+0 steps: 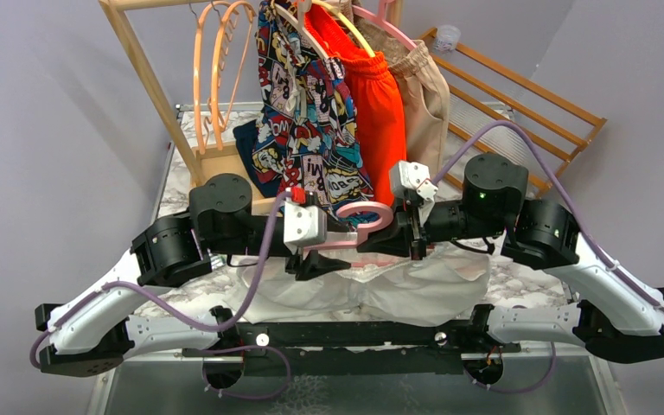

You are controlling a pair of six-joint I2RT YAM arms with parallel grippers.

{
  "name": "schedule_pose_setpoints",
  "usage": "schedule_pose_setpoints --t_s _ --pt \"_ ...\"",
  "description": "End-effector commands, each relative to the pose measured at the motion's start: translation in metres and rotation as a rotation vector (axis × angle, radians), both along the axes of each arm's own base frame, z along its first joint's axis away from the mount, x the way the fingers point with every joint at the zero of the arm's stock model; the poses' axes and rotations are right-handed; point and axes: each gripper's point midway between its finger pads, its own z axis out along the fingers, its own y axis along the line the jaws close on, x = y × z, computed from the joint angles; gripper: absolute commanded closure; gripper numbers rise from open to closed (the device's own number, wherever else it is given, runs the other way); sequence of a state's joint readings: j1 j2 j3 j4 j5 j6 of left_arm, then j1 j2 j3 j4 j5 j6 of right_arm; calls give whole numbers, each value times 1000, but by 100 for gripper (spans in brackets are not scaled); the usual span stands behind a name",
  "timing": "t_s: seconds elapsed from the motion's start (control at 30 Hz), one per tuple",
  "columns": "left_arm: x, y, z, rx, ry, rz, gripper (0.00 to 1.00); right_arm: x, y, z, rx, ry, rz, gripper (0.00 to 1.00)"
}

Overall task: Place the shorts on the hanger
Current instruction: Hang the shorts on the hanger.

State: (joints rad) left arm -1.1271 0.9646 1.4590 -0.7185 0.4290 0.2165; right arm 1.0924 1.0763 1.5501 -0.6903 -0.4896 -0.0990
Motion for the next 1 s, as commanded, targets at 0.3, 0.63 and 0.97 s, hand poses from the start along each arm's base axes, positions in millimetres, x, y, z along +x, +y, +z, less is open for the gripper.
schedule_pose_setpoints --t_s 0.3,0.63,0.97 --pt "31 75 83 -292 -151 354 3 60 -24 39 48 4 -420 99" --pt "30 156 86 -454 -99 569 4 94 -6 25 -68 78 -576 99" --pt "55 189 48 -443 -36 804 5 145 34 29 -28 120 -767 99"
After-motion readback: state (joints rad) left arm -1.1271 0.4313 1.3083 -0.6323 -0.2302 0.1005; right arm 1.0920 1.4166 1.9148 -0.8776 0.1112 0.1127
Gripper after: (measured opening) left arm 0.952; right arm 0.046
